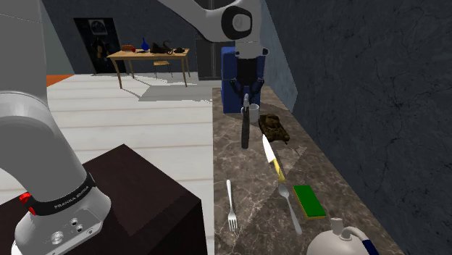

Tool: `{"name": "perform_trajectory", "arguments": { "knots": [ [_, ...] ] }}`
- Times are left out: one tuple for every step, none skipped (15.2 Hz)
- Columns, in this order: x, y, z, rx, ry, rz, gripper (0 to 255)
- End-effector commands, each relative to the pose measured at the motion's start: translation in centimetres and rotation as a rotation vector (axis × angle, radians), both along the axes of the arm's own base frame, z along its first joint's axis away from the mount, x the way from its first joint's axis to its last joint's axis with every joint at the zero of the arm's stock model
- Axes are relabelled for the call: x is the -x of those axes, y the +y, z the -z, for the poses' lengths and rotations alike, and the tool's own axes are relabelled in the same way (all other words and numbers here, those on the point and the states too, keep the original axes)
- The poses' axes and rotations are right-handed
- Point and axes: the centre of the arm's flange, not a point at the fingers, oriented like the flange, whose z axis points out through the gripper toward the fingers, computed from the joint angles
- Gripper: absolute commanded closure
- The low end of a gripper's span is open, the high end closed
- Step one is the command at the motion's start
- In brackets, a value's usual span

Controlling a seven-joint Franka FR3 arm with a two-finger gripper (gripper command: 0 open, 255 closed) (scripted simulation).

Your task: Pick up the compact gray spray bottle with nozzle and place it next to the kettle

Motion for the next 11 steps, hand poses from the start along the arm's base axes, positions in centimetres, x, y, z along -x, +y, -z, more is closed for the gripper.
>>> {"name": "perform_trajectory", "arguments": {
  "knots": [
    [0.0,0.0,-1.0,0.0,0.0,0.0,255],
    [0.0,0.0,-1.5,0.0,0.0,0.0,255],
    [0.0,0.0,-2.1,0.0,0.0,0.0,255],
    [0.0,0.0,-2.6,0.0,0.0,0.0,255],
    [0.0,0.0,-3.1,0.0,0.0,0.0,255],
    [0.0,0.0,-3.7,0.0,0.0,0.0,255],
    [0.0,0.0,-4.2,0.0,0.0,0.0,255],
    [0.0,0.0,-4.7,0.0,0.0,0.0,255],
    [0.0,0.0,-5.2,0.0,0.0,0.0,255],
    [0.0,0.0,-5.8,0.0,0.0,0.0,255],
    [0.0,0.0,-6.3,0.0,0.0,0.0,255]
  ]
}}
